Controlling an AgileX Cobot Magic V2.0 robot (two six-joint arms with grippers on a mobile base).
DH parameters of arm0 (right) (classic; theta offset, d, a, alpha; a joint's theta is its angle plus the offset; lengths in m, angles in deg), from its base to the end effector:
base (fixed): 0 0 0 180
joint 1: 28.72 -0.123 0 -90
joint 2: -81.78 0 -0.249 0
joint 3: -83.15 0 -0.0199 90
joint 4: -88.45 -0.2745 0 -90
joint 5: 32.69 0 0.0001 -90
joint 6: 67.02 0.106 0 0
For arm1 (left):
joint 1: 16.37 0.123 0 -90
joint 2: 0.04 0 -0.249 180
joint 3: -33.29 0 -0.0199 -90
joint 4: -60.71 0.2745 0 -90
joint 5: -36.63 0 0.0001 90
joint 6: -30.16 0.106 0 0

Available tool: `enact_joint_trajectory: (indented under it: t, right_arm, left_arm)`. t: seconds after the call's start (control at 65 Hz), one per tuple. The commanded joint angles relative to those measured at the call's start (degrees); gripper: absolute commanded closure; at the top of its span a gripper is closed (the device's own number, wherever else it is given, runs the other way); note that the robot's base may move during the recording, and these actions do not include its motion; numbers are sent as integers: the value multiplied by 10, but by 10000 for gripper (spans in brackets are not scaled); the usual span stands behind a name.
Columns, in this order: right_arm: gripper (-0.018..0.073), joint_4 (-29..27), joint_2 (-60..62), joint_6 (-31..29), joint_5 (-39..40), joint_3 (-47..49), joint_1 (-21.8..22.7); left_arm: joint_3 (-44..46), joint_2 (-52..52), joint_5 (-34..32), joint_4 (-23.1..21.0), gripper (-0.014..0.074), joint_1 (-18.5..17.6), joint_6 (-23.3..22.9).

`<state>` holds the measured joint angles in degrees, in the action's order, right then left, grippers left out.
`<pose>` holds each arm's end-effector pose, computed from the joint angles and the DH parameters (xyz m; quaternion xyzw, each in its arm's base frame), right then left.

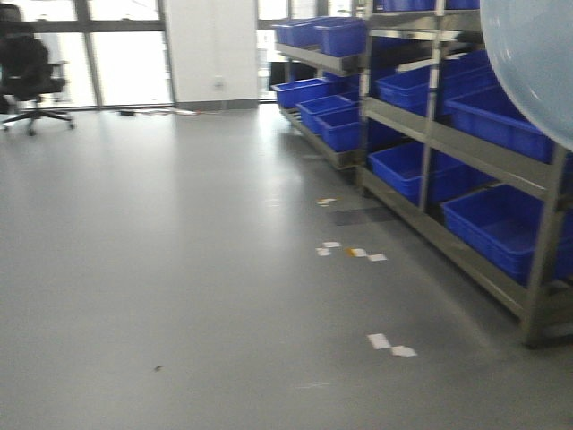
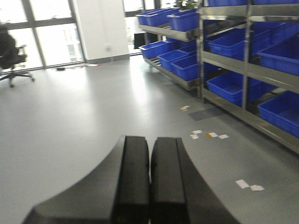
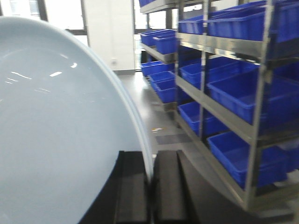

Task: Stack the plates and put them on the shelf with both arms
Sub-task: 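Drive the base to the blue bin shelf while holding the plates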

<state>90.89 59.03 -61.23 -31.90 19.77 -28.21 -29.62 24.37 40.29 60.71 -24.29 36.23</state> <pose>0.1486 -0.0013 0.2662 0.0226 0.6774 0.0184 0.7350 0.1511 -0.0210 0.2567 0.0868 0.7078 -0.0113 0.7009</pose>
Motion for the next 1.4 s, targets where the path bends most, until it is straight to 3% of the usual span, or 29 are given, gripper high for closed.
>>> enact_joint_trajectory:
  t: [0.0, 1.385]
  right_arm:
    - [503, 3, -2, -1, 59, 19, 1]
    - [503, 3, -2, -1, 59, 19, 1]
  left_arm:
    - [17, 2, -47, -4, 514, 0, -4]
    - [17, 2, -47, -4, 514, 0, -4]
